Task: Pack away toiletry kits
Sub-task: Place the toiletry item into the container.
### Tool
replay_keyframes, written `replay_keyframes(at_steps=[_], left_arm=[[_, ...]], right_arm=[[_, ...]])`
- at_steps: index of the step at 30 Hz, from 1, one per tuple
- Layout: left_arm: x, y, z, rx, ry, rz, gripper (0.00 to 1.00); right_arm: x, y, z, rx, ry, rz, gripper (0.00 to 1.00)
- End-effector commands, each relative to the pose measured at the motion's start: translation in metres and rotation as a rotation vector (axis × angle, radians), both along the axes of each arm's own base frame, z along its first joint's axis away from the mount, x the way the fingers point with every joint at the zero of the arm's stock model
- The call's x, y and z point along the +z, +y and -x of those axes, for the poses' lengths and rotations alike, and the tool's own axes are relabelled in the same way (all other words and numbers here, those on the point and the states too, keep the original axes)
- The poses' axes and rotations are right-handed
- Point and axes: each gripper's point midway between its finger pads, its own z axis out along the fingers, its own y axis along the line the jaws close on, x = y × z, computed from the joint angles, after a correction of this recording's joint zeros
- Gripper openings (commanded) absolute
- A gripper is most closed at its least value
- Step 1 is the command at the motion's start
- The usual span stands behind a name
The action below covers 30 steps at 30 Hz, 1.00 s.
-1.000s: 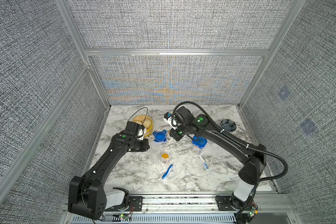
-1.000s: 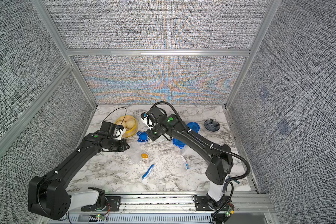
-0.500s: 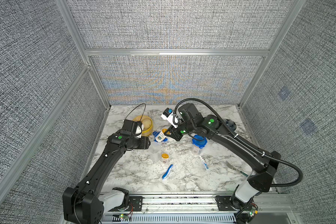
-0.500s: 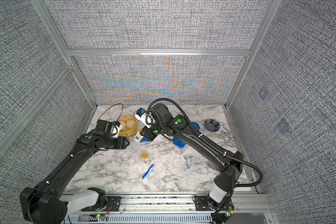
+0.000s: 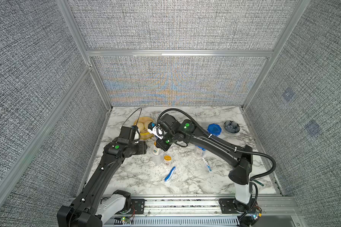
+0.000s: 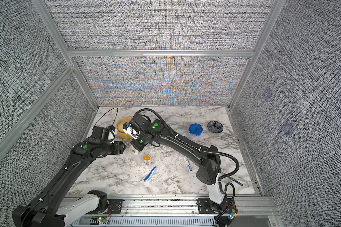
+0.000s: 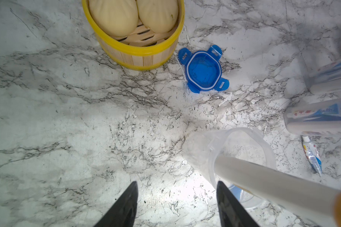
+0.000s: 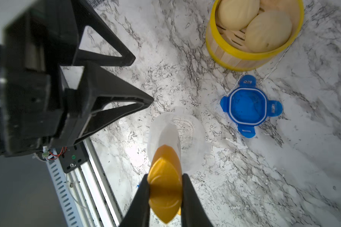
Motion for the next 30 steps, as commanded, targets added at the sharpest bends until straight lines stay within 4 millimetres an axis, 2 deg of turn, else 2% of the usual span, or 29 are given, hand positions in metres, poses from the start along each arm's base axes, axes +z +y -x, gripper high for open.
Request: replay_keyframes(at_steps=[1,6,9,12,18,24,27,30], left_arm=[[0.000,-0.007,-0.003,-0.014,0.001,0.037,0.63],[-0.008,-0.007,-0.004,-0.010,0.024,0.033,0.62],[-0.013,-0.010,-0.004,-0.008,0.052,0.042,0.61],[-0.017,-0.011,-0.003,-0.009,0.077,0.046,0.60],[-0.017,-0.013,-0.005,-0.019,0.081,0.049,0.60],[-0.019,-0.019,-0.005,-0.044,0.097,0.065,0.59],[-0.020,-0.026,-0.005,-0.081,0.100,0.093,0.59],[-0.017,-0.034,-0.006,-0.125,0.095,0.123,0.60]], right_arm=[[-0.015,-0.005,-0.004,-0.028,0.003,0.062,0.12],[-0.042,0.001,-0.009,-0.039,0.037,0.108,0.15],[-0.051,0.006,-0.012,-0.039,0.047,0.116,0.16],[-0.056,0.009,-0.013,-0.042,0.057,0.114,0.20],[-0.058,0.010,-0.011,-0.043,0.070,0.109,0.35],[-0.052,0.009,-0.011,-0.052,0.075,0.091,0.37],[-0.039,0.005,-0.010,-0.056,0.060,0.071,0.37],[-0.017,-0.004,-0.005,-0.053,0.036,0.023,0.41]])
